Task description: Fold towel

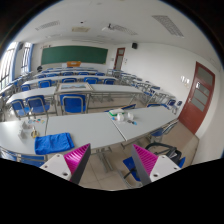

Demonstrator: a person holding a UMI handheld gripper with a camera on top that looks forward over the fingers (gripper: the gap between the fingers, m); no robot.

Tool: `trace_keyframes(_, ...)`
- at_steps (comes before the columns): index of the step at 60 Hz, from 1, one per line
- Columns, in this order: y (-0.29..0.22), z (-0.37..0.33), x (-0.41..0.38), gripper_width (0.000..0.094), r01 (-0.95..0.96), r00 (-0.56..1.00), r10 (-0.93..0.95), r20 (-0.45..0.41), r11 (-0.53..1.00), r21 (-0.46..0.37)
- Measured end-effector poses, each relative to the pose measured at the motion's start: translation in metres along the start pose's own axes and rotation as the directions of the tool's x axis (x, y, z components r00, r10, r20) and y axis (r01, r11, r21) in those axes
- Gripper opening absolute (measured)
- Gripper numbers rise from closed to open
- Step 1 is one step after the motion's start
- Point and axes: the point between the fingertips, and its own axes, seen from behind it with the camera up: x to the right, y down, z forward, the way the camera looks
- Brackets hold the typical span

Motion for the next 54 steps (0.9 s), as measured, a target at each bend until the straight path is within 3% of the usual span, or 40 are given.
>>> trace_keyframes(14, 0.082, 0.020, -0.059, 0.0851, 0.045, 0.998, -0.040, 0.054, 0.994, -0.098)
trace_keyframes(25, 0.157, 0.030, -0.205, 0.0858, 0.115, 0.958, -0.068, 0.277, 0.981, -0.157)
trace_keyframes(31, 0.170, 0.034, -0.295, 0.0853, 0.159, 0.913, -0.099, 0.395, 0.980, -0.122)
trace_keyframes(37, 0.167, 0.050, -0.374, 0.0850, 0.182, 0.878, -0.129, 0.461, 0.981, -0.072)
trace_keyframes(45, 0.152, 0.086, -0.456, 0.0847, 0.210, 0.845, -0.167, 0.508, 0.977, -0.028)
trace_keyframes(54, 0.145, 0.143, -0.505, 0.0846, 0.265, 0.832, -0.228, 0.506, 0.964, -0.002)
